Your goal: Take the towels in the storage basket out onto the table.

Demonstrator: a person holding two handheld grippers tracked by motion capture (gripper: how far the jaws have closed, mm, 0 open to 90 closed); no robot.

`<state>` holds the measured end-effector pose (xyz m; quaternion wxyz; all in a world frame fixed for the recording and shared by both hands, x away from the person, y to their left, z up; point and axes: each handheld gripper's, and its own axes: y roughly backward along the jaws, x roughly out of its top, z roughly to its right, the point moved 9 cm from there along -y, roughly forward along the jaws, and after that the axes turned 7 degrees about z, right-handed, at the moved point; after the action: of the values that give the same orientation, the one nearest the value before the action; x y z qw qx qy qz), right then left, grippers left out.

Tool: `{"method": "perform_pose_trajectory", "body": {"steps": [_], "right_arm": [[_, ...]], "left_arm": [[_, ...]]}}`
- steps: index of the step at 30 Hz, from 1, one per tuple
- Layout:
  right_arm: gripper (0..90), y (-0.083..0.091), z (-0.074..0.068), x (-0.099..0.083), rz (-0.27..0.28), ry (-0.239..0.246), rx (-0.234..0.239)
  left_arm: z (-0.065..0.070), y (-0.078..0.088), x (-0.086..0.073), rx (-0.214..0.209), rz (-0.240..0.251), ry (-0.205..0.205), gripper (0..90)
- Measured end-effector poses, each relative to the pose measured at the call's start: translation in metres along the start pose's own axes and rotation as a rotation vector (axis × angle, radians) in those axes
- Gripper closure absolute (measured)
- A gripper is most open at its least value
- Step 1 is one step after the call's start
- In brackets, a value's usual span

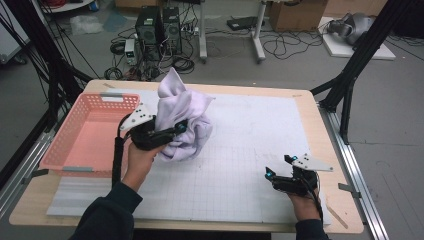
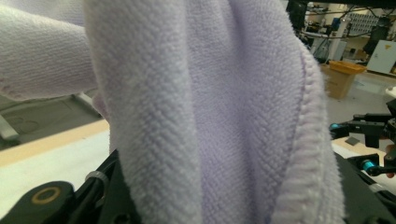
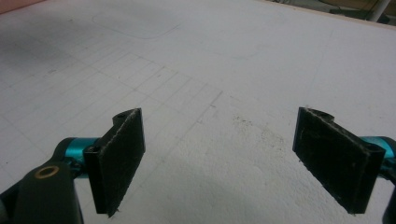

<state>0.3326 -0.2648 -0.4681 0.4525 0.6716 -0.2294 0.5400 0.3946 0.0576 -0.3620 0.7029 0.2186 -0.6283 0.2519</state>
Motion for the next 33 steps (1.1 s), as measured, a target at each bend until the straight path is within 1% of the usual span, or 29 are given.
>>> {"method": "perform_pose_trajectory", "body": {"steps": [2,4,6,7,9,10,11,12,13,15,17,19,22,24,26,27,28,30,31,33], "right_arm": [[15.6,0.000,0.000,0.000,0.002,0.004,0.003],[15.6,-0.001,0.000,0.000,0.003,0.007,0.002],[15.6,-0.001,0.001,0.000,0.004,0.009,0.002],[15.6,-0.001,0.000,0.000,0.001,0.003,0.002],[15.6,-0.001,0.001,0.000,0.001,0.006,0.003],[15.6,-0.001,0.001,0.000,0.002,0.007,0.003],[15.6,-0.001,0.001,0.000,-0.002,0.004,0.003],[15.6,-0.001,0.001,-0.001,-0.003,0.006,0.004],[15.6,-0.001,0.001,-0.001,-0.003,0.005,0.004],[15.6,0.000,0.001,0.000,0.000,0.006,0.005],[15.6,0.000,0.001,0.000,0.002,0.000,0.003],[15.6,0.000,0.002,-0.001,-0.001,0.001,0.005],[15.6,-0.001,0.001,-0.001,-0.004,0.002,0.007],[15.6,-0.001,0.000,-0.001,-0.005,-0.002,0.008],[15.6,-0.002,0.000,-0.001,-0.008,0.001,0.011],[15.6,-0.002,0.000,-0.001,-0.008,-0.001,0.009],[15.6,-0.003,-0.001,-0.001,-0.006,-0.002,0.010],[15.6,-0.002,-0.001,-0.001,-0.006,0.000,0.011],[15.6,-0.002,0.000,-0.001,-0.007,0.002,0.011],[15.6,-0.002,0.000,-0.002,-0.008,-0.004,0.011]], "left_arm": [[0.003,-0.008,-0.008,-0.005,-0.016,0.003,57.6],[0.007,-0.015,-0.016,-0.005,-0.035,-0.012,57.9],[0.010,-0.023,-0.024,-0.014,-0.045,0.001,59.2],[0.011,-0.025,-0.026,-0.011,-0.050,0.003,62.0],[0.012,-0.032,-0.032,-0.016,-0.052,0.022,64.2],[0.013,-0.035,-0.036,-0.017,-0.065,0.028,64.5],[0.013,-0.037,-0.039,-0.015,-0.079,0.020,64.6],[0.012,-0.040,-0.045,-0.011,-0.105,0.005,64.7],[0.011,-0.042,-0.051,-0.004,-0.125,0.010,64.7],[0.009,-0.045,-0.057,0.012,-0.136,0.023,64.7],[0.005,-0.048,-0.065,0.032,-0.174,0.033,64.7],[0.001,-0.050,-0.077,0.064,-0.240,0.029,64.5],[-0.003,-0.053,-0.097,0.070,-0.342,0.021,63.3],[-0.001,-0.055,-0.102,0.057,-0.365,0.012,62.0],[0.002,-0.056,-0.105,0.058,-0.377,-0.007,58.0],[0.002,-0.056,-0.104,0.062,-0.375,-0.004,53.7],[0.002,-0.056,-0.103,0.072,-0.375,0.006,47.7],[0.003,-0.053,-0.100,0.069,-0.369,0.021,38.4],[0.002,-0.052,-0.098,0.077,-0.364,0.010,34.1],[0.001,-0.047,-0.094,0.091,-0.365,-0.018,22.5]]}}
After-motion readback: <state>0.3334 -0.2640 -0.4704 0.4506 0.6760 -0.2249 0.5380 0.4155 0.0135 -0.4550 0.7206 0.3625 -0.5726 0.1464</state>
